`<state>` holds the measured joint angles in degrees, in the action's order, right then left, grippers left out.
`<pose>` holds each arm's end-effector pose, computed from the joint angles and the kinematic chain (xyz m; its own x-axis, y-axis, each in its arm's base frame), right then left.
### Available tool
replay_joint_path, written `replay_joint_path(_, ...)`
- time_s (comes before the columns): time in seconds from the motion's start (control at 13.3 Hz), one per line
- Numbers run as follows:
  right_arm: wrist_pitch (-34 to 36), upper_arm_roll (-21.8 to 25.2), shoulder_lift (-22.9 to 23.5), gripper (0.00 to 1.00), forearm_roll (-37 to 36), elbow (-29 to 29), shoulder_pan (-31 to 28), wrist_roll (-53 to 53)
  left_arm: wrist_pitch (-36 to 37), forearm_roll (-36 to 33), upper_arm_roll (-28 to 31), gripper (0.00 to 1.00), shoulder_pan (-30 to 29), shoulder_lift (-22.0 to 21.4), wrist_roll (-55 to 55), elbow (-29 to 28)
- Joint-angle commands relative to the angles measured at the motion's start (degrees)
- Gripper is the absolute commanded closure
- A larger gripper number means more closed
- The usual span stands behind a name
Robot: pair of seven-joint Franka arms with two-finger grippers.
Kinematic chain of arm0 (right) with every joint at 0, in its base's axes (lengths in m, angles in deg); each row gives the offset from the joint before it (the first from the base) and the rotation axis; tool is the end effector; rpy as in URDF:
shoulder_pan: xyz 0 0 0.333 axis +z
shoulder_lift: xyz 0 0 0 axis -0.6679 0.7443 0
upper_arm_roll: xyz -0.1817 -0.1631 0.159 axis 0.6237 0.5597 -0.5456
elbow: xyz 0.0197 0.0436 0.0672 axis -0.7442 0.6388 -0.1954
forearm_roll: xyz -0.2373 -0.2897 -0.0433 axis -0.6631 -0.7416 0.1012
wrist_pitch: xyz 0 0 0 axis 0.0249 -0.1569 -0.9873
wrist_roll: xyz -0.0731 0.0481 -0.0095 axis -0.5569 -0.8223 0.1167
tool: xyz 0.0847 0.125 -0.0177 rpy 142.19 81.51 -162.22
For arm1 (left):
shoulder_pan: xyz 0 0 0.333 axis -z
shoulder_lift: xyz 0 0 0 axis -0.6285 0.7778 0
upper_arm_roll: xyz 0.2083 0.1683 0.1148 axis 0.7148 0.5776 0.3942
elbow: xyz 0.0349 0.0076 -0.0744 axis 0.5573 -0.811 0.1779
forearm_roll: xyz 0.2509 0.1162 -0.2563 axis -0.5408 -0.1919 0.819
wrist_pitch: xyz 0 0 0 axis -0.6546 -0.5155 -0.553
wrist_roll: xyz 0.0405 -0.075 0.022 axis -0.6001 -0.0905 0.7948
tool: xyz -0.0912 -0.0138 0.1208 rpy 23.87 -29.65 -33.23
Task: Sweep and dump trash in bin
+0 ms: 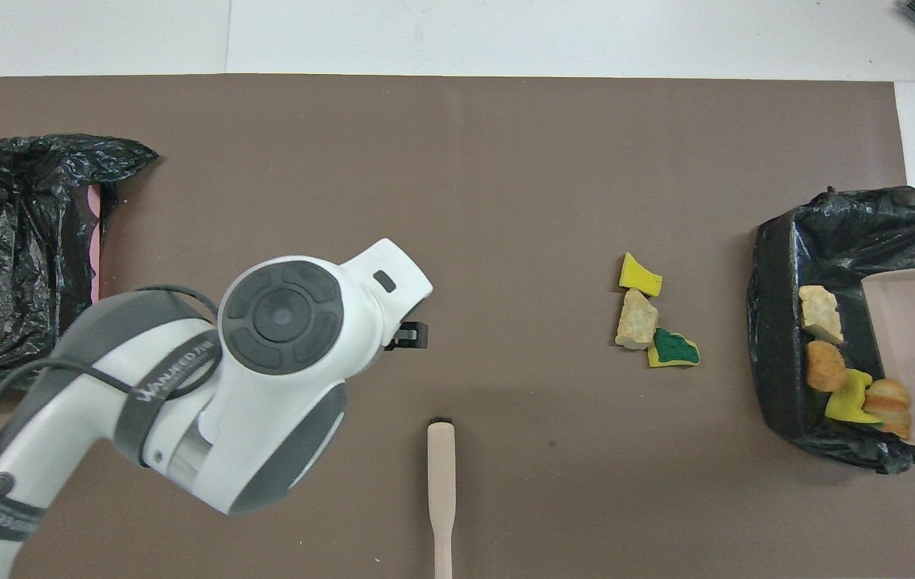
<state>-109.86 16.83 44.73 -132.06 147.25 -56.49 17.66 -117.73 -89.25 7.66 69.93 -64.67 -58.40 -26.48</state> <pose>0.4711 -0.2253 0.4987 -0.0969 0.7236 -0.6834 0.9938 0.1081 -0.0264 0.4657 -0.3154 0.4342 0.9914 -0.1213 0.0487 -0.1211 -0.9926 -0.0058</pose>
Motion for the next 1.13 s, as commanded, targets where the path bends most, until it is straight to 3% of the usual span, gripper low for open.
replay_joint_path(0.0,0.1,-0.2,-0.9,1.00,-4.2,0.8,1.2,-0.3,6.3,-1.1,-0.7,0.00,-5.7,-1.0,7.4,5.5)
replay_joint_path(0.38,9.3,-0.8,-4.1,1.00,-6.2,-2.4,6.3,-5.0,13.5,-1.0,-0.5,0.00,-14.6,-6.6,21.0,8.3)
replay_joint_path(0.6,17.9,-6.6,-4.5,1.00,-4.4,-5.5,6.8,-15.7,19.5,-0.9,-0.1,0.00,-19.3,-9.8,27.0,10.1)
replay_joint_path(0.75,21.4,-9.8,-4.3,1.00,1.5,-6.4,6.8,-25.7,24.2,-0.5,0.3,0.00,-20.7,-9.7,27.1,14.7)
replay_joint_path(1.05,20.8,-10.8,-4.1,1.00,19.6,-6.6,6.8,-45.7,30.9,2.5,4.5,0.00,-20.8,-8.9,28.6,20.0)
